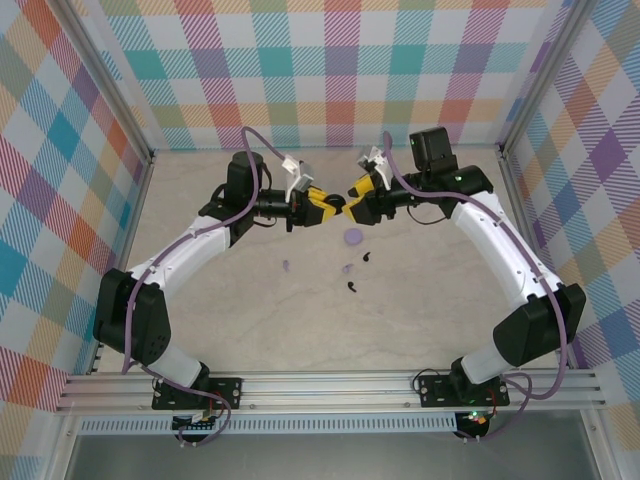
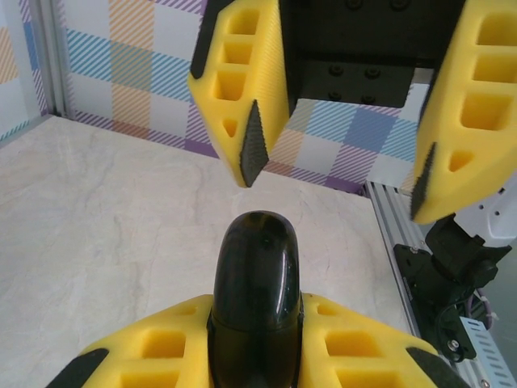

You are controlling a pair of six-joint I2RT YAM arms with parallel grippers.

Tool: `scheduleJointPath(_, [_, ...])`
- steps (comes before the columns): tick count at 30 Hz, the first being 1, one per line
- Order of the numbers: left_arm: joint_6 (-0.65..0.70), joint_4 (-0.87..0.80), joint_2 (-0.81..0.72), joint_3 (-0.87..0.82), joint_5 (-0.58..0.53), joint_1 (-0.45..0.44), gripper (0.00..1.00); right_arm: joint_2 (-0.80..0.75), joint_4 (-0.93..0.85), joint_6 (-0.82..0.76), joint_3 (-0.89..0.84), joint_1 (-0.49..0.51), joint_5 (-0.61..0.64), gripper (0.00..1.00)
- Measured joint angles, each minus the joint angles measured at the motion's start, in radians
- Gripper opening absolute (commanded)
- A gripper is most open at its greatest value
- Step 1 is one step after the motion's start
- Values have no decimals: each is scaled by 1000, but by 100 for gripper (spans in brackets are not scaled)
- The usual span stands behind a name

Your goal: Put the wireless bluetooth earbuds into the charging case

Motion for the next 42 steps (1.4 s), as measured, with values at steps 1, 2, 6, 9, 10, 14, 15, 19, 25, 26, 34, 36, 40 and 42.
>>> scheduleJointPath(1, [4,0,0,0,6,0,21,0,-1,-6,0,3,0,58])
scheduleJointPath(2, [8,0,0,0,13,0,21,0,-2,-11,0,3,0,58])
scheduleJointPath(6, [26,-7,-2,0,28,-3,21,18,-25,-26,16,13,4,58])
scheduleJointPath(9, [35,-25,-5,1,37,-7,20,45,-39,-29,41,23,8,57])
scheduleJointPath(10, [40,-30,-5,1,41,-8,20,53,-40,-29,46,26,11,57])
scheduleJointPath(14, [51,-48,-5,3,44,-11,20,70,-48,-29,50,35,17,58])
scheduleJointPath(15, [51,-53,-5,3,45,-11,20,73,-51,-29,53,36,19,58])
scheduleJointPath(19, [52,-62,-7,4,44,-14,19,79,-53,-29,61,43,34,57])
scheduleJointPath(25, [52,-78,-16,4,43,-15,19,79,-53,-27,65,47,71,57])
scheduleJointPath(26, [52,-79,-16,4,42,-15,19,79,-53,-27,66,47,77,57])
scheduleJointPath(34, [56,-93,-16,4,31,-14,19,79,-52,-2,68,55,129,57])
scheduleJointPath(36, [57,-105,-16,4,26,-14,19,79,-52,8,68,56,143,57])
scheduleJointPath(40, [71,-126,-16,4,11,-14,18,79,-46,29,68,57,172,57])
scheduleJointPath(42, [77,-138,-16,4,5,-13,18,79,-38,37,69,58,188,57])
